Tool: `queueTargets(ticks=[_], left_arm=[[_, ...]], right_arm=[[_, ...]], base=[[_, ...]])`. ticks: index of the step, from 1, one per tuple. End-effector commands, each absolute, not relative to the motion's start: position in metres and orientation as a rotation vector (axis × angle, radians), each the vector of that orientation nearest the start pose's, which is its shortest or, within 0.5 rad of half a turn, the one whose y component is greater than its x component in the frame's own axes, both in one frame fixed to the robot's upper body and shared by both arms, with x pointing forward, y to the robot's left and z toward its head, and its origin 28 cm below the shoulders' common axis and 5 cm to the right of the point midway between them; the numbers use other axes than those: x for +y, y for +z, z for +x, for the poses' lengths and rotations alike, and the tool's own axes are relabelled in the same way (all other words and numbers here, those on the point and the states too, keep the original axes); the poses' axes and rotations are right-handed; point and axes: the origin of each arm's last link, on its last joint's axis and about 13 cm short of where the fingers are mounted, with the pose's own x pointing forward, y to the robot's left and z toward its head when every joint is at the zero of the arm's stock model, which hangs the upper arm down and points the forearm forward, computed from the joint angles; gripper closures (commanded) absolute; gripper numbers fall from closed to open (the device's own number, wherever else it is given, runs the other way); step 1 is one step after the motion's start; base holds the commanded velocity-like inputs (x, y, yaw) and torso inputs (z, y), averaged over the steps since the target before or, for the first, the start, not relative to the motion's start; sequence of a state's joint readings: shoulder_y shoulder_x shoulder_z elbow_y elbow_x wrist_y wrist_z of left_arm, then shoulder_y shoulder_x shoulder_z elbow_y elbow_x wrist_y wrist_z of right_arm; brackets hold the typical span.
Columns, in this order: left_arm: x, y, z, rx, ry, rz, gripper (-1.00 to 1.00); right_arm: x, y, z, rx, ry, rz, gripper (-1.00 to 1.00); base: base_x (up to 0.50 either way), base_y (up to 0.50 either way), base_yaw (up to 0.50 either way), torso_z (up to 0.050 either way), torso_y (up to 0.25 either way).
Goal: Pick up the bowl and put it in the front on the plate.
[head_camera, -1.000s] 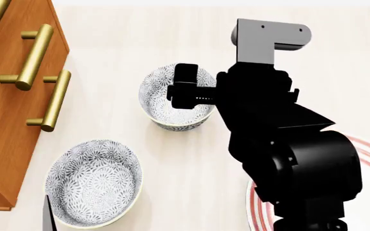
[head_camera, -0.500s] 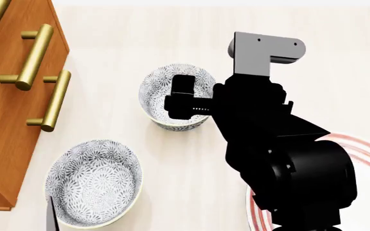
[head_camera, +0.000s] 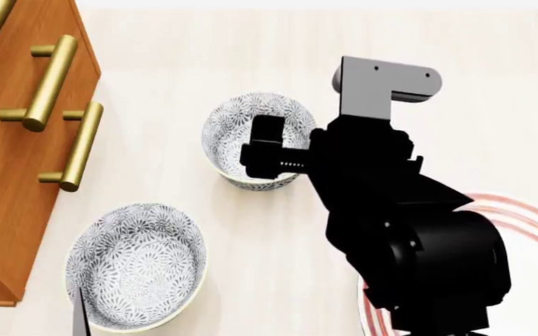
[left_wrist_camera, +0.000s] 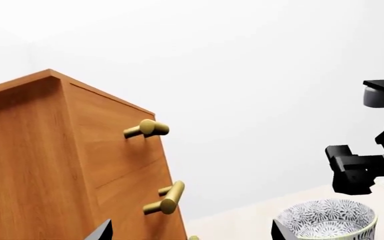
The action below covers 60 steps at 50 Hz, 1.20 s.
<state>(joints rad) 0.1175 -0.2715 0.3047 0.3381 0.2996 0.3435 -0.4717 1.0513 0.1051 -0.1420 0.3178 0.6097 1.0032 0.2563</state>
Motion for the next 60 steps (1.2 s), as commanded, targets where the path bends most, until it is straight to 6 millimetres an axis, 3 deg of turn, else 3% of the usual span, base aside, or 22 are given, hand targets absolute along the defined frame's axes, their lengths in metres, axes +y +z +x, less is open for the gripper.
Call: queueTargets(ticks=[1,21,35,56,57,60], left_arm=[[0.191,0.076,0.174,-0.639,0.036,0.288,-1.0],[0.19,0.074,0.174,-0.63,0.022,0.289,-1.0],[0.189,0.074,0.174,-0.623,0.012,0.292,-1.0],[0.189,0.072,0.174,-0.615,0.008,0.293,-1.0],[0.189,0.072,0.175,-0.615,0.008,0.293,-1.0],[0.189,0.071,0.174,-0.614,0.007,0.292,-1.0]], right_arm=[[-0.074,0.209,0.369,0.341,0.161,0.205,-1.0],[-0.069,0.201,0.373,0.366,0.152,0.252,-1.0],[-0.07,0.191,0.386,0.393,0.105,0.305,-1.0],[-0.063,0.185,0.39,0.411,0.114,0.276,-1.0],[-0.063,0.186,0.39,0.398,0.12,0.262,1.0],[-0.062,0.189,0.387,0.352,0.138,0.207,1.0]], base=[[0.0,0.0,0.0,0.0,0.0],[0.0,0.0,0.0,0.0,0.0],[0.0,0.0,0.0,0.0,0.0],[0.0,0.0,0.0,0.0,0.0],[0.0,0.0,0.0,0.0,0.0],[0.0,0.0,0.0,0.0,0.0]])
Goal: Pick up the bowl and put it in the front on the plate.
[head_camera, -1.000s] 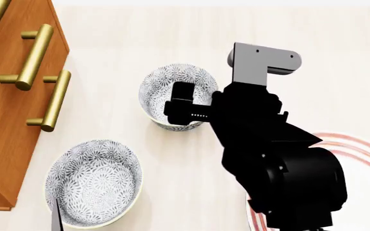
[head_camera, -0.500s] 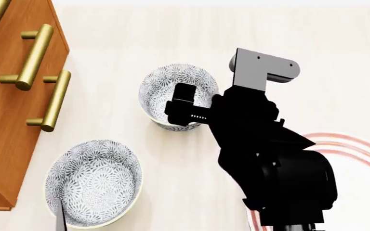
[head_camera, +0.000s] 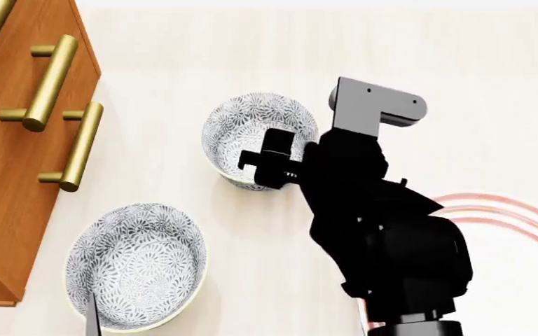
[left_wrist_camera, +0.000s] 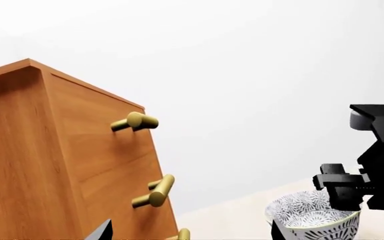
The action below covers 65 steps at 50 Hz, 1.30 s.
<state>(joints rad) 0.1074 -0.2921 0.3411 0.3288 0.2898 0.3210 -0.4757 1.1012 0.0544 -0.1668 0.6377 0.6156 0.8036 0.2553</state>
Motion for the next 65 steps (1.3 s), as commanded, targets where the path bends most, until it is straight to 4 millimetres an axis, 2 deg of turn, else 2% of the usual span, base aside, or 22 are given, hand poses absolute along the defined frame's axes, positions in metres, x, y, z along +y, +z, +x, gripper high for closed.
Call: queueTargets(ticks=[1,20,31,39,47,53,59,65], left_arm=[[0.189,0.071,0.174,-0.614,0.006,0.293,-1.0],[0.188,0.071,0.173,-0.614,0.001,0.291,-1.0],[0.188,0.071,0.173,-0.615,0.0,0.288,-1.0],[0.188,0.07,0.173,-0.614,0.001,0.287,-1.0],[0.187,0.07,0.173,-0.614,-0.001,0.285,-1.0],[0.187,0.071,0.172,-0.615,-0.001,0.283,-1.0],[0.187,0.071,0.172,-0.615,-0.002,0.283,-1.0],[0.186,0.071,0.172,-0.616,-0.008,0.287,-1.0]], right_arm=[[-0.062,0.19,0.386,0.349,0.138,0.196,1.0],[-0.067,0.202,0.384,0.298,0.111,0.179,1.0],[-0.082,0.237,0.382,0.146,0.055,0.149,1.0],[-0.097,0.262,0.373,0.058,0.034,0.136,1.0],[-0.117,0.281,0.358,0.001,0.015,0.125,1.0],[-0.133,0.294,0.338,-0.046,0.015,0.099,1.0],[-0.148,0.298,0.317,-0.074,0.01,0.08,1.0],[-0.163,0.288,0.29,-0.06,0.026,0.049,1.0]], base=[[0.0,0.0,0.0,0.0,0.0],[0.0,0.0,0.0,0.0,0.0],[0.0,0.0,0.0,0.0,0.0],[0.0,0.0,0.0,0.0,0.0],[0.0,0.0,0.0,0.0,0.0],[0.0,0.0,0.0,0.0,0.0],[0.0,0.0,0.0,0.0,0.0],[0.0,0.0,0.0,0.0,0.0]])
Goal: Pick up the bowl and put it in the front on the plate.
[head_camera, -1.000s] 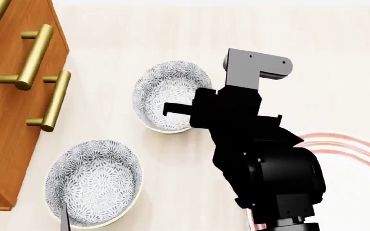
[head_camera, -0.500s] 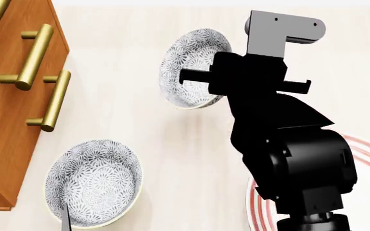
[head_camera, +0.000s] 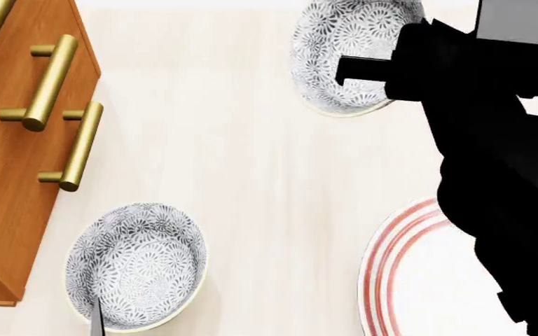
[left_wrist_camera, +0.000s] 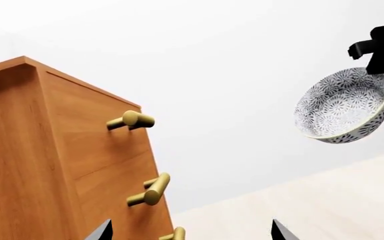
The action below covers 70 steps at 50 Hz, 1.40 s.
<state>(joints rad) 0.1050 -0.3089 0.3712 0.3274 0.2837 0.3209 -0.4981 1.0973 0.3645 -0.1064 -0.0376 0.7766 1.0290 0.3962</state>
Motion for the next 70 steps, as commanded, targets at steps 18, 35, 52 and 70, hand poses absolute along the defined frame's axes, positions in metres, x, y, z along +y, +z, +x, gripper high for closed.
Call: queueTargets(ticks=[18,35,52,70], left_arm=[[0.183,0.072,0.17,-0.615,-0.025,0.298,-1.0],[0.181,0.072,0.169,-0.619,-0.04,0.312,-1.0],[0.18,0.074,0.168,-0.619,-0.048,0.32,-1.0],[0.179,0.074,0.166,-0.616,-0.058,0.326,-1.0]], right_arm=[[-0.21,0.285,0.254,-0.053,0.053,0.041,1.0],[-0.226,0.274,0.217,-0.05,0.173,0.006,1.0],[-0.243,0.275,0.202,-0.02,0.258,-0.011,1.0],[-0.263,0.268,0.198,0.045,0.307,-0.053,1.0]], base=[[0.0,0.0,0.0,0.0,0.0],[0.0,0.0,0.0,0.0,0.001],[0.0,0.0,0.0,0.0,0.0],[0.0,0.0,0.0,0.0,0.001]])
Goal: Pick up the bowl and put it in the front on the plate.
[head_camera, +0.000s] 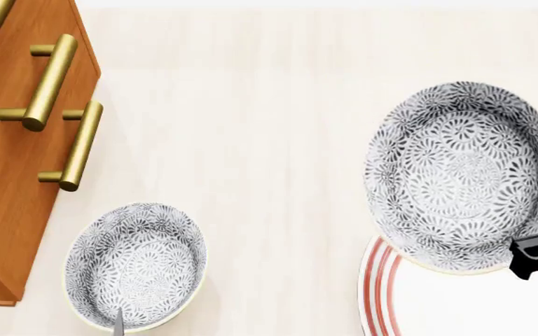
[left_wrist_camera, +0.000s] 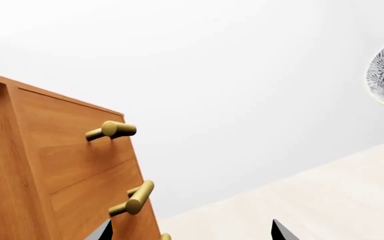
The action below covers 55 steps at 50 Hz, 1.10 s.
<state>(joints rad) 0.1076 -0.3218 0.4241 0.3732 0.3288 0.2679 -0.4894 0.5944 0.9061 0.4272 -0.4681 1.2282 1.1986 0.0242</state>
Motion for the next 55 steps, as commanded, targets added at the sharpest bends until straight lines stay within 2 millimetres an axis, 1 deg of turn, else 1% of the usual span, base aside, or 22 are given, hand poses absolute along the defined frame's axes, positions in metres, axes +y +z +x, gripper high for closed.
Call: queueTargets(ticks=[1,5,8,13,23,34,46,51,55], left_arm=[[0.178,0.073,0.166,-0.615,-0.06,0.325,-1.0],[0.178,0.074,0.166,-0.615,-0.062,0.326,-1.0],[0.179,0.073,0.166,-0.613,-0.062,0.325,-1.0],[0.178,0.072,0.167,-0.607,-0.063,0.322,-1.0],[0.178,0.071,0.167,-0.602,-0.067,0.325,-1.0],[0.178,0.071,0.166,-0.601,-0.067,0.333,-1.0],[0.178,0.069,0.167,-0.589,-0.074,0.33,-1.0],[0.178,0.068,0.167,-0.584,-0.074,0.328,-1.0],[0.178,0.068,0.167,-0.582,-0.072,0.331,-1.0]], right_arm=[[-0.262,0.265,0.197,0.054,0.32,-0.053,1.0],[-0.26,0.258,0.196,0.079,0.355,-0.075,1.0],[-0.262,0.255,0.197,0.095,0.358,-0.078,1.0],[-0.265,0.244,0.195,0.122,0.379,-0.089,1.0],[-0.273,0.242,0.199,0.131,0.329,-0.095,1.0],[-0.283,0.237,0.197,0.152,0.279,-0.094,1.0],[-0.287,0.217,0.196,0.209,0.271,-0.07,1.0],[-0.293,0.203,0.196,0.245,0.246,-0.038,1.0],[-0.295,0.196,0.197,0.259,0.236,-0.026,1.0]], base=[[0.0,0.0,0.0,0.0,0.0],[0.0,0.0,0.0,0.0,0.0],[0.0,0.0,0.0,0.0,0.0],[0.0,0.0,0.0,0.0,0.0],[0.0,0.0,0.0,0.0,0.001],[0.0,0.0,0.0,0.0,0.0],[0.0,0.0,0.0,0.0,0.0],[0.0,0.0,0.0,0.0,0.0],[0.0,0.0,0.0,0.0,0.002]])
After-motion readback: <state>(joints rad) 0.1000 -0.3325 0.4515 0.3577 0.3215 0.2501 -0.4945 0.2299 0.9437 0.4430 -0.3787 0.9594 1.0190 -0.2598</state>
